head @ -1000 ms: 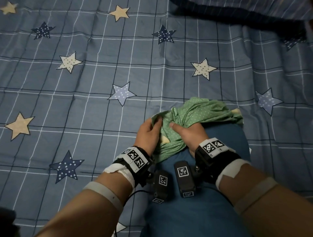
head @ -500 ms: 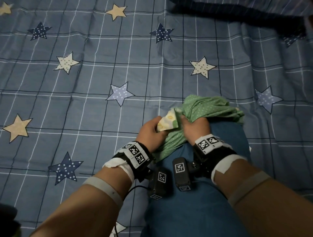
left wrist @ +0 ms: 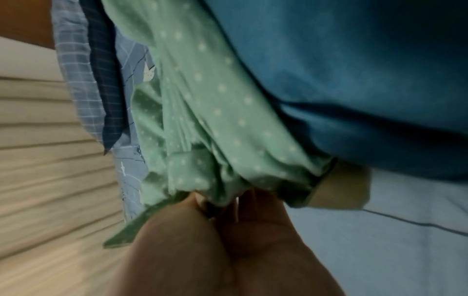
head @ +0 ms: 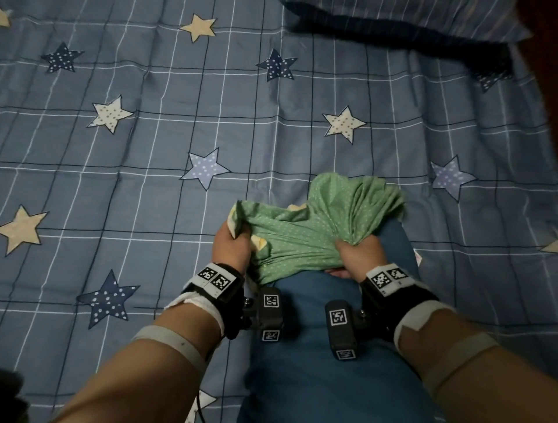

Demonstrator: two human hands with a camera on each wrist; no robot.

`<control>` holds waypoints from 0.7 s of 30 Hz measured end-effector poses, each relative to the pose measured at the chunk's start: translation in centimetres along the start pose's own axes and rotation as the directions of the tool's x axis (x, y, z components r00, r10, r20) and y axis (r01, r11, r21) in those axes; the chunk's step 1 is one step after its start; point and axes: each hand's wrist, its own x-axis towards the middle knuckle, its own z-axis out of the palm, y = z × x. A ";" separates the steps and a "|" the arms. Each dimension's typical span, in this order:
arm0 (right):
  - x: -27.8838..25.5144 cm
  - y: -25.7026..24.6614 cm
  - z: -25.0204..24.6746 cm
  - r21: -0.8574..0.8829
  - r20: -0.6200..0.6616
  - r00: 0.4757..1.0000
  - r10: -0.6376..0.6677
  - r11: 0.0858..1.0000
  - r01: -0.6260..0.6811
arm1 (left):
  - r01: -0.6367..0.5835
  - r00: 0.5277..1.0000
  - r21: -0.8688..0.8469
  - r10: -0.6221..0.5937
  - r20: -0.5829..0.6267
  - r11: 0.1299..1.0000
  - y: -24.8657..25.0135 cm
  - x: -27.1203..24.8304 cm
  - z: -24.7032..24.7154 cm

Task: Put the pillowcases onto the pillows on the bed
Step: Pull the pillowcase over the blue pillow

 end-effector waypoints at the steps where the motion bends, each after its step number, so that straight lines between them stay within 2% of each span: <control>1: -0.1 -0.5 -0.2 0.056 0.031 0.999 0.008 0.998 -0.010 | 0.020 1.000 0.043 -0.020 0.014 0.999 0.2 -0.2 0.2; 4: 0.6 -2.4 -1.6 0.248 0.072 0.997 -0.020 0.969 0.002 | 0.004 0.999 0.312 -0.017 0.036 0.950 1.9 -0.1 0.2; 5: 1.3 -2.8 -2.1 0.291 0.059 0.998 -0.030 0.957 0.012 | -0.038 0.999 0.438 0.031 0.025 0.898 2.6 0.0 0.2; 7: 2.7 -3.6 -3.4 0.336 -0.008 1.000 -0.024 0.942 0.026 | -0.185 0.976 0.622 0.218 0.025 0.760 4.6 -0.5 0.7; 8: 3.4 -3.9 -4.0 0.349 -0.048 0.999 -0.011 0.937 0.027 | -0.280 0.940 0.683 0.338 0.051 0.675 5.7 -1.1 1.2; 9: 4.3 -3.9 -4.9 0.355 -0.086 0.996 0.002 0.935 0.029 | -0.387 0.882 0.725 0.458 0.110 0.570 6.7 -1.7 2.1; 11: 6.1 -3.3 -6.6 0.280 -0.164 0.986 -0.013 0.958 0.059 | -0.552 0.763 0.755 0.578 0.288 0.354 8.3 -2.8 4.3; 12: 7.0 -2.8 -7.5 0.149 -0.200 0.979 -0.048 0.986 0.079 | -0.611 0.722 0.739 0.582 0.373 0.284 8.8 -3.2 5.7; 13: 7.7 -2.3 -8.3 -0.008 -0.215 0.971 -0.101 0.995 0.101 | -0.664 0.696 0.699 0.561 0.448 0.266 9.2 -3.5 7.2; 15: 8.5 -1.5 -9.5 -0.273 -0.185 0.958 -0.219 0.948 0.163 | -0.715 0.697 0.605 0.431 0.573 0.351 9.0 -3.9 10.4; 16: 8.6 -1.4 -9.8 -0.323 -0.153 0.956 -0.250 0.927 0.191 | -0.715 0.699 0.591 0.345 0.627 0.373 8.6 -4.1 11.9; 17: 9.2 -1.0 -10.1 -0.332 -0.113 0.954 -0.279 0.915 0.228 | -0.712 0.699 0.615 0.260 0.666 0.340 8.0 -4.3 13.1; 18: 9.5 -0.9 -10.2 -0.330 -0.081 0.952 -0.295 0.909 0.254 | -0.709 0.703 0.652 0.191 0.686 0.270 7.3 -4.3 14.0; 20: 10.0 -0.9 -10.3 -0.329 -0.029 0.942 -0.334 0.893 0.307 | -0.687 0.726 0.713 0.127 0.676 0.139 6.1 -4.3 15.1; 21: 10.7 -0.8 -10.4 -0.342 -0.009 0.934 -0.357 0.879 0.332 | -0.672 0.740 0.732 0.118 0.662 0.112 5.6 -4.2 15.4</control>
